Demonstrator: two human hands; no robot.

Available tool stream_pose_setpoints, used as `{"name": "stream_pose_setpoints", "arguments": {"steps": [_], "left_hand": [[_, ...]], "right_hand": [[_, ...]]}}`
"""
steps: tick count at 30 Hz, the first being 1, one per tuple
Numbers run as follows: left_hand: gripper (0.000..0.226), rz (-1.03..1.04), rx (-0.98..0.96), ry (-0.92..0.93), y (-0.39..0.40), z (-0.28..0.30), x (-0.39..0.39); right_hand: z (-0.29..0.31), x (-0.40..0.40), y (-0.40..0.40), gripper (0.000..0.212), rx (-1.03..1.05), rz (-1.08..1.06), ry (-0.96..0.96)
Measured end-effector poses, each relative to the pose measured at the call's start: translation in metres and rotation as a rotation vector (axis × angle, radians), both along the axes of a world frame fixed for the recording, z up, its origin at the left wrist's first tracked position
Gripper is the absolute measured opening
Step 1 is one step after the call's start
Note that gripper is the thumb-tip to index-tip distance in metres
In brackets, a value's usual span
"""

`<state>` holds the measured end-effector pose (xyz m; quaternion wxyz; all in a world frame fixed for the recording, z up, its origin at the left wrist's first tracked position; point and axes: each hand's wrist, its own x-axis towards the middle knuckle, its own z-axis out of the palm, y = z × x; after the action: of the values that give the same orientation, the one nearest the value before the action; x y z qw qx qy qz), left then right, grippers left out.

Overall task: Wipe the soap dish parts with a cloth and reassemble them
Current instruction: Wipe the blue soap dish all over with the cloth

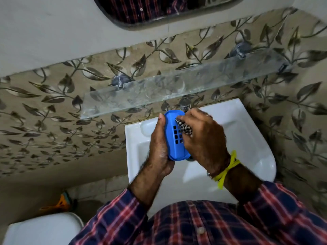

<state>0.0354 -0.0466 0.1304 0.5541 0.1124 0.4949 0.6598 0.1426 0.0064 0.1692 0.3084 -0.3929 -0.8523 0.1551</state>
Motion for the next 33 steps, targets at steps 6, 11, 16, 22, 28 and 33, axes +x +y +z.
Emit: {"name": "stream_pose_setpoints", "arguments": {"steps": [6, 11, 16, 22, 28, 33], "left_hand": [[0.058, -0.016, -0.012, 0.022, 0.001, 0.0, 0.004], [0.059, 0.004, -0.009, 0.05, 0.002, 0.004, 0.0], [0.058, 0.027, -0.011, 0.032, 0.004, 0.001, -0.002], [0.062, 0.039, -0.001, 0.015, 0.006, 0.003, -0.009], [0.058, 0.09, 0.016, 0.061, 0.012, 0.011, -0.015], [0.06, 0.127, 0.0, 0.084, 0.014, 0.009, -0.008]], "right_hand": [[-0.008, 0.001, 0.008, 0.014, -0.124, -0.119, 0.032], [-0.009, 0.006, 0.0, 0.017, -0.105, -0.071, 0.007], [-0.013, 0.009, -0.002, 0.021, -0.17, -0.056, 0.02], [-0.017, 0.005, -0.008, 0.017, -0.228, -0.12, 0.073], [-0.015, 0.015, -0.016, 0.019, -0.244, -0.03, -0.077], [-0.014, 0.018, -0.014, 0.016, -0.476, -0.02, -0.112]]}}
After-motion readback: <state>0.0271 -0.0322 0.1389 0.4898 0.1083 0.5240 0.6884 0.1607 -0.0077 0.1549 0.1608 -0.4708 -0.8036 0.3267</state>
